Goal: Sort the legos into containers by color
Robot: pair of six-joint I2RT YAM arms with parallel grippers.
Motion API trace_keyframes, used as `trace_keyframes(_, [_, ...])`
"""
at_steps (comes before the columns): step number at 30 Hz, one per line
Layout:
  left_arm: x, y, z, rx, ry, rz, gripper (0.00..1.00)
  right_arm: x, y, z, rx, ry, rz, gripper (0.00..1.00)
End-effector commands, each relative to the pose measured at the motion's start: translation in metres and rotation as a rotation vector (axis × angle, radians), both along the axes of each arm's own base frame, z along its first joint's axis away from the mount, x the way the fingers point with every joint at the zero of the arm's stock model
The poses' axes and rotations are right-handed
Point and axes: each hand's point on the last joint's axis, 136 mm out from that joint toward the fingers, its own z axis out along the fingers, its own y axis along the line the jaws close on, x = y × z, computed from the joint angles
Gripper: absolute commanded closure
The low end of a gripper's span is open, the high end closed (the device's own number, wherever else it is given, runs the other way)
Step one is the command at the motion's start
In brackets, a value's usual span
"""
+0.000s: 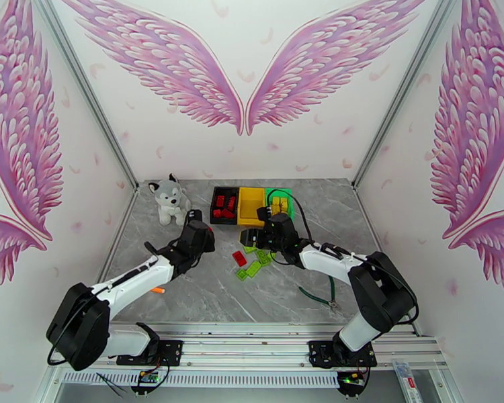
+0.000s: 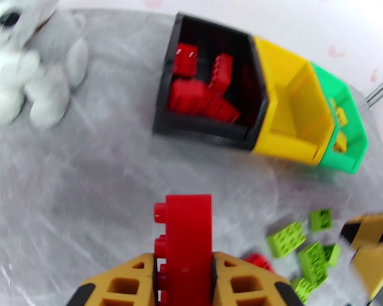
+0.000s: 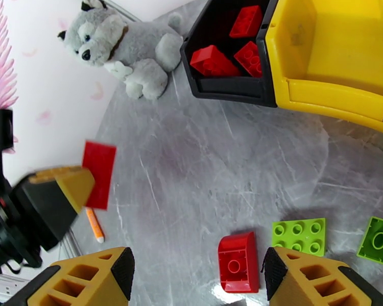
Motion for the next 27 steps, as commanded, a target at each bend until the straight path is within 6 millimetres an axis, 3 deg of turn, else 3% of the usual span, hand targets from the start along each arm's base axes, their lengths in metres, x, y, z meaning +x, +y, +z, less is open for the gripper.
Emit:
trace_keyframes(1, [0.029, -0.015, 0.016, -0.005, 0.002, -0.066, 0.73, 0.006, 0.002, 0.015, 0.005, -0.041, -0.009, 0.27])
trace_keyframes(7, [0.097, -0.023, 0.016, -0.009, 0.035, -0.052, 0.73, 0.007, -0.003, 0.017, -0.004, -0.048, -0.02, 0.27])
trace_keyframes(11, [0.139, -0.031, 0.009, -0.02, 0.073, -0.064, 0.67, 0.009, -0.006, 0.017, -0.001, -0.047, -0.026, 0.27])
trace_keyframes(14, [0.159, -0.04, 0.011, -0.044, 0.077, -0.085, 0.43, 0.011, -0.01, 0.017, 0.002, -0.046, -0.032, 0.27])
trace_keyframes(15, [0.161, -0.043, 0.015, -0.05, 0.072, -0.091, 0.37, 0.011, -0.012, 0.017, 0.002, -0.045, -0.036, 0.27])
trace_keyframes(19, [0.149, -0.052, 0.032, -0.053, 0.024, -0.109, 0.31, 0.014, -0.016, 0.016, 0.008, -0.044, -0.047, 0.26])
trace_keyframes(27, [0.094, -0.049, 0.04, 0.045, -0.029, -0.098, 0.24, 0.014, -0.015, 0.016, 0.021, -0.038, -0.041, 0.26])
